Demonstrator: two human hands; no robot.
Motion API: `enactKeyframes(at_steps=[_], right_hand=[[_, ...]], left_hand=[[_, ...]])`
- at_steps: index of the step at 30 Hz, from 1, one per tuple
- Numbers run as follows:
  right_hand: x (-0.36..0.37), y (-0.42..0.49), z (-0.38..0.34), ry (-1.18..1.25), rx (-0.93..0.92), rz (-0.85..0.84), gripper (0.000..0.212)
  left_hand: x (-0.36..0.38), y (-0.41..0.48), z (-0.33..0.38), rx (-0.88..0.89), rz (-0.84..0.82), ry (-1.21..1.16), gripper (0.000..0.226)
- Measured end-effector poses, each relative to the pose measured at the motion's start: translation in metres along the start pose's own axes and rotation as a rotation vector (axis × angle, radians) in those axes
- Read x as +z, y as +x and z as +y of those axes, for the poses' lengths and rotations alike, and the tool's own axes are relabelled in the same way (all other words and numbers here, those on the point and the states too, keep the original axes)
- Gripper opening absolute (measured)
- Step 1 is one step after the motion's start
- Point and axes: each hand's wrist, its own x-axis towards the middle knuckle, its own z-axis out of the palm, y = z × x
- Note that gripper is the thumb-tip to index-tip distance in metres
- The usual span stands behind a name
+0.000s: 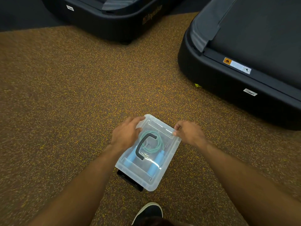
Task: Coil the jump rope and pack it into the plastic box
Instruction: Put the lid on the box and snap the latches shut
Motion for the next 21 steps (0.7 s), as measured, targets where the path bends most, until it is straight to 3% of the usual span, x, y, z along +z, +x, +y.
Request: enactKeyframes(at_steps=[3,7,16,21], right_hand=[[-0.001,-0.004,-0.002,0.018,0.003,-0.009,0.024],[0.003,0.001,0.002,0.254,0.04,-0.041,0.035],[0.018,0.038,0.012,0.512,0.228,-0.213,0.069],[0.026,0.045,0.01,0.704,0.272,-0.285,0.053]], left_hand=[[0.004,0.001,0.016,0.283,0.02,0.295,0.057],[0.009,-0.004,0.04,0.557,-0.026,0.418,0.045],[0.024,-0.012,0.034,0.49,-0.213,0.54,0.071],[0.036,-0.017,0.029,0.457,-0.175,0.519,0.073]])
